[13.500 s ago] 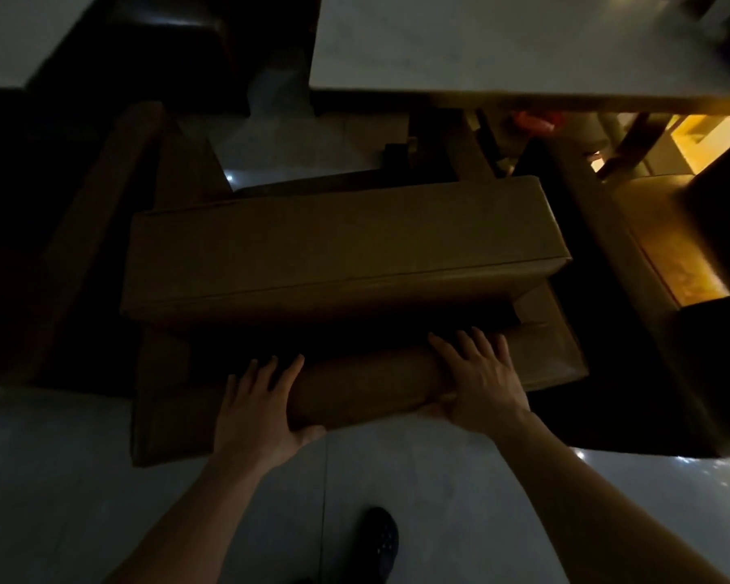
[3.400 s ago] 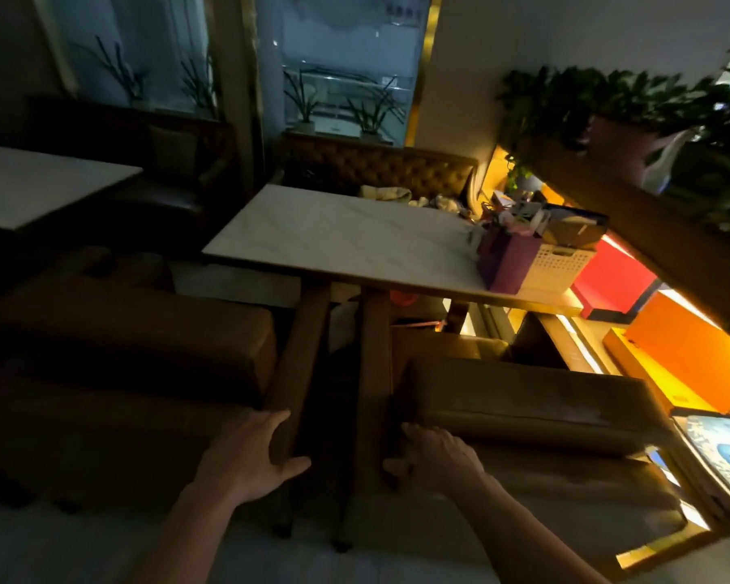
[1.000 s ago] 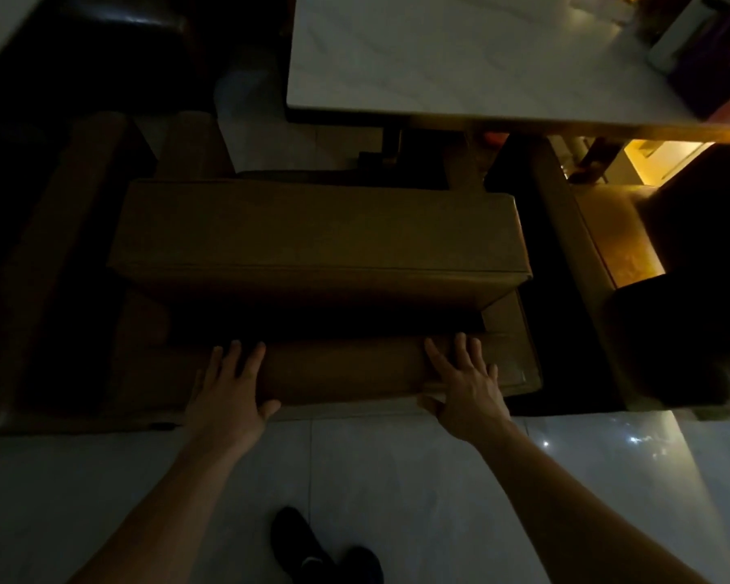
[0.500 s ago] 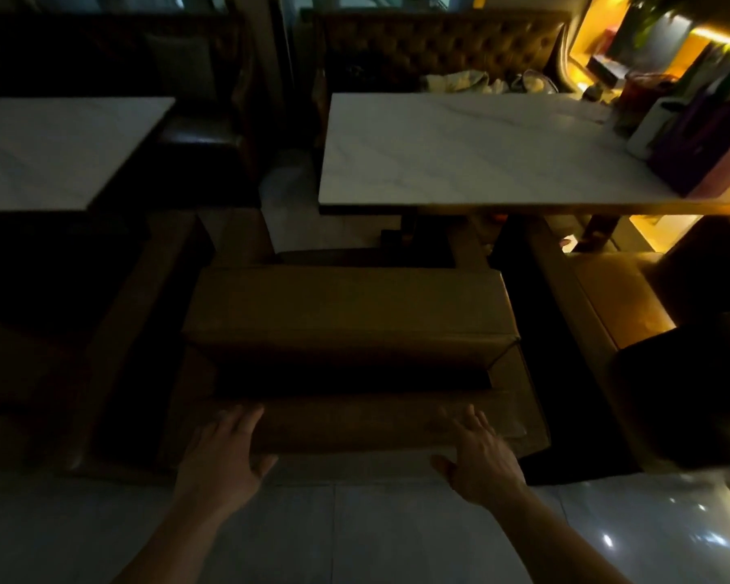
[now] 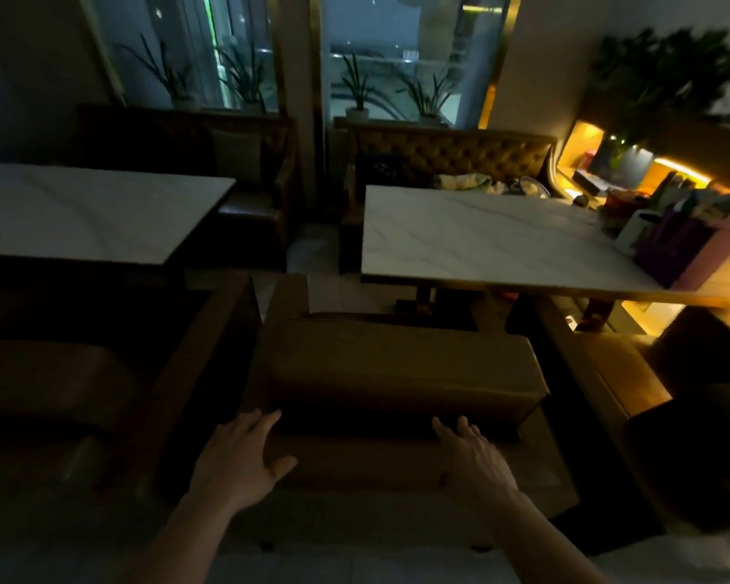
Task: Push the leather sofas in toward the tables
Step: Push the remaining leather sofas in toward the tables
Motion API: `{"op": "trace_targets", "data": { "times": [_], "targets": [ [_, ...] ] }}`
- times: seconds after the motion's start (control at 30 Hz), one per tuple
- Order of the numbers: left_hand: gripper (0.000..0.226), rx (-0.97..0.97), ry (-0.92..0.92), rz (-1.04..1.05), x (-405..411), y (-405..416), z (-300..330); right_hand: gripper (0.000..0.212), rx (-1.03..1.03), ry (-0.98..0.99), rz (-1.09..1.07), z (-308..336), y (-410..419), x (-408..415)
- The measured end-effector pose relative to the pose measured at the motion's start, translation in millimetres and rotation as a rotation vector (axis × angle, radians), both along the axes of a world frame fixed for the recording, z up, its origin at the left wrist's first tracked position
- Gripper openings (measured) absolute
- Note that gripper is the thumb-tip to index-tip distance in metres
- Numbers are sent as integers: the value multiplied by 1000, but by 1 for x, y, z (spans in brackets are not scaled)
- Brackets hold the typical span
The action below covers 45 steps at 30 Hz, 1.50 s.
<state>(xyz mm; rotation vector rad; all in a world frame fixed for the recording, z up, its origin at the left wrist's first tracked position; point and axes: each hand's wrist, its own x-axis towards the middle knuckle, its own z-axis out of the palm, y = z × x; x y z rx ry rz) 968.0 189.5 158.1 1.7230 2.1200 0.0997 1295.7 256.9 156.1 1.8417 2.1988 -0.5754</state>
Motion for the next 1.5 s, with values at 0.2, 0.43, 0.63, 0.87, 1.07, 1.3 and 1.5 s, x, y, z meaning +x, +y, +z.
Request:
{"op": "trace_targets", "data": {
  "times": [0.2, 0.43, 0.63, 0.87, 1.07, 1.3, 1.5],
  "targets": [
    [83, 65, -23, 33, -124, -54, 21, 89, 53, 27, 83, 33, -42, -143],
    [82, 105, -7, 143, -288, -135, 27, 83, 47, 104, 185, 33, -94, -322],
    [82, 97, -53, 328, -396, -202, 8, 83, -31, 53, 367, 16, -122, -465],
    [90, 94, -59, 506, -500, -250, -27, 82, -81, 15, 547, -12, -138, -628],
    [84, 80, -5, 607, -605, -260, -45, 82, -144, 29, 628, -46, -139, -761],
    [85, -28, 30, 570, -721, -243, -57, 85, -236, 28, 549, -69, -129, -861],
    [83, -38, -29, 434, -797, -210, -83, 88, -243, -86, 286, -96, -110, -892]
  ]
}}
